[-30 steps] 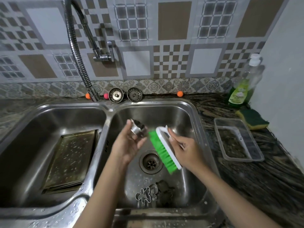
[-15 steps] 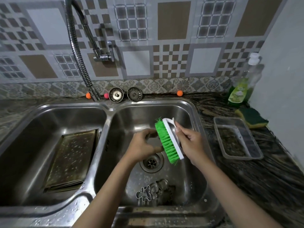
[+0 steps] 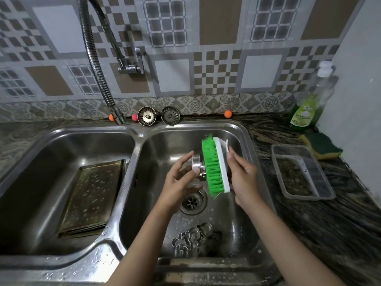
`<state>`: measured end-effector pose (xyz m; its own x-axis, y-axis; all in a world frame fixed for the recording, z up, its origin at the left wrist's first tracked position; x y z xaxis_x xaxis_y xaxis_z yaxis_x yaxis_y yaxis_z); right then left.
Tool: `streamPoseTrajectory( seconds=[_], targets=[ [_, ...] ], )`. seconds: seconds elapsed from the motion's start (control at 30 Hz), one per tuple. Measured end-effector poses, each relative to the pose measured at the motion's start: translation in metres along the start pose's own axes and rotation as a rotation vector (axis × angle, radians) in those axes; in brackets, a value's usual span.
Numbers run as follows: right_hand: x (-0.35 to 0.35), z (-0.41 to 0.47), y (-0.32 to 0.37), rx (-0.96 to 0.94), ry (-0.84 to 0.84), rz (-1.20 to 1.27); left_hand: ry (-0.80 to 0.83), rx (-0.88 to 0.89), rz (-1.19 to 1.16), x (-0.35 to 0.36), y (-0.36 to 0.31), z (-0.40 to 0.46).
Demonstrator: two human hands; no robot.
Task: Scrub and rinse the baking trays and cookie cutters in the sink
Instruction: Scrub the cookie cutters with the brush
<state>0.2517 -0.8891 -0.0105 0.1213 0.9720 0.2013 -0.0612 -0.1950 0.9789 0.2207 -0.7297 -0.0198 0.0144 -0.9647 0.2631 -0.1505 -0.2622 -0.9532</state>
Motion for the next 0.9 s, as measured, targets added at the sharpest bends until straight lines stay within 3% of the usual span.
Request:
streamPoseTrajectory(
  seconds=[0.13,0.37,0.47,0.53,0.7,0.9],
  targets=[
    [0.009,0.008,0.007,-0.109,0.054,-0.17,0.028,-0.007,-0.101,0.012,0.001,0.0],
    [0.001,-0.017,-0.003,-0.094,0.088,-0.207,-0.11,-0.02,-0.179,0.009,0.013,-0.001],
    [-0.007,-0.03,-0.014,-0.059,0.215,-0.278,-0.206,-0.03,-0.332,0.0,0.01,0.0],
    [-0.012,-0.034,-0.018,-0.028,0.245,-0.307,-0.223,-0.034,-0.315,-0.01,0.006,0.005],
    [-0.014,0.004,-0.001,-0.032,-0.018,-0.174,-0.11,-0.05,-0.157,0.005,0.014,0.002],
    [0.006,-0.007,-0.005,-0.028,-0.009,-0.182,-0.172,0.016,-0.108,0.008,0.007,0.005]
  ],
)
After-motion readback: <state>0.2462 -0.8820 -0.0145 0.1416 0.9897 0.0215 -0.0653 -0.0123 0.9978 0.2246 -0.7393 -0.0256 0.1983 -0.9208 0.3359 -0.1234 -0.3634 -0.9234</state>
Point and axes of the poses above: each hand's wrist, its own z-axis towards the middle knuckle, its own x-axis out of the palm, y = z × x, the point moved 4 cm from there along z, towards the middle knuckle, and after that the axes turned 3 degrees about -x, right-handed, at the moved point
